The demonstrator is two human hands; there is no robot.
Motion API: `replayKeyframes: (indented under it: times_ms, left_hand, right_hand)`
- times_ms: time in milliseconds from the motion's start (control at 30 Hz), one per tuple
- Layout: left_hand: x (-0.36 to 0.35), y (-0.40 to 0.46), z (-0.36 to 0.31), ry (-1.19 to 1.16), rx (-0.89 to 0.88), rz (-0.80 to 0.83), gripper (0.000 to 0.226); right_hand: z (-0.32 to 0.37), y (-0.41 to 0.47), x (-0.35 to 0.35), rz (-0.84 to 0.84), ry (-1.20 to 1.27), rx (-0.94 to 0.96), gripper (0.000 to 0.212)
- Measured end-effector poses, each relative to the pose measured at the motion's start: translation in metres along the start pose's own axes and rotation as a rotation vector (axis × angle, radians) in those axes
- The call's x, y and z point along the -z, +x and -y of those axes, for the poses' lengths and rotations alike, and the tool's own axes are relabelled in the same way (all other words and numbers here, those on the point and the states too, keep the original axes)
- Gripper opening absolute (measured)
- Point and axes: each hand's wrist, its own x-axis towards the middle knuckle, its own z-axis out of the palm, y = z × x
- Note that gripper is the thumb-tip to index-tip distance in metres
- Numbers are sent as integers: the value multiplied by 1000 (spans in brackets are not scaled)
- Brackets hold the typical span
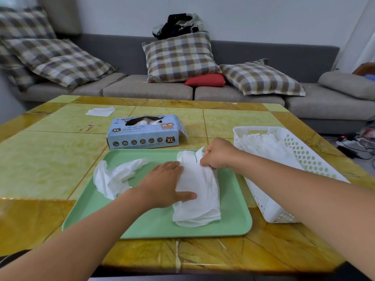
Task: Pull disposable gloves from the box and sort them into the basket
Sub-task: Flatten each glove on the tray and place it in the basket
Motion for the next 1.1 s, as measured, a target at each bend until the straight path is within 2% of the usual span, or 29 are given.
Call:
replayKeyframes:
  times_ms: [100, 233, 367, 467, 567, 633, 733, 767, 833, 900, 967, 1000, 1100]
  left_hand:
    - [-4, 4, 4, 5, -35, 33, 98]
    - [-8, 3, 5, 31, -64, 57, 95]
    - [-8, 3, 4, 85, -83, 87, 93]
    - [-9, 3, 5, 111, -86, 87, 92]
    - [-10, 3, 5, 153, -84, 88, 91]
    - [-9, 2, 3, 170, -84, 88, 90]
    - [-8, 2, 2, 177, -86, 83, 89]
    - [-8, 2, 1, 174, -86, 83, 89]
    - [-6, 3, 1, 169, -84, 85, 90]
    - [-5, 4, 2, 160, -88, 92, 92]
    - [-5, 6, 3, 146, -95, 85, 95]
    - [-4, 6, 3, 139, -101, 79, 96]
    - [-4, 6, 4, 111, -124, 77, 96]
  right_hand:
    - [-5, -5, 2, 24, 152, -48, 9]
    - [-9, -8, 7, 68, 323, -162, 23]
    - [-9, -7, 10, 33, 244, -168, 45]
    - [0, -3, 14, -93, 7, 5, 55]
    - [14, 2, 10, -122, 3, 296, 27]
    - [19, 8, -1, -90, -80, 355, 16]
    - [24, 23, -19, -124, -262, 226, 47]
    - [24, 27, -23, -130, -287, 159, 50]
    - [26, 35, -25, -96, -242, 83, 38]
    - [27, 39, -18, -27, -25, 93, 27]
    - [25, 37, -6, 30, 125, 81, 28]
    - [23, 37, 0, 41, 107, 70, 31]
    - [11, 42, 8, 64, -197, 39, 31]
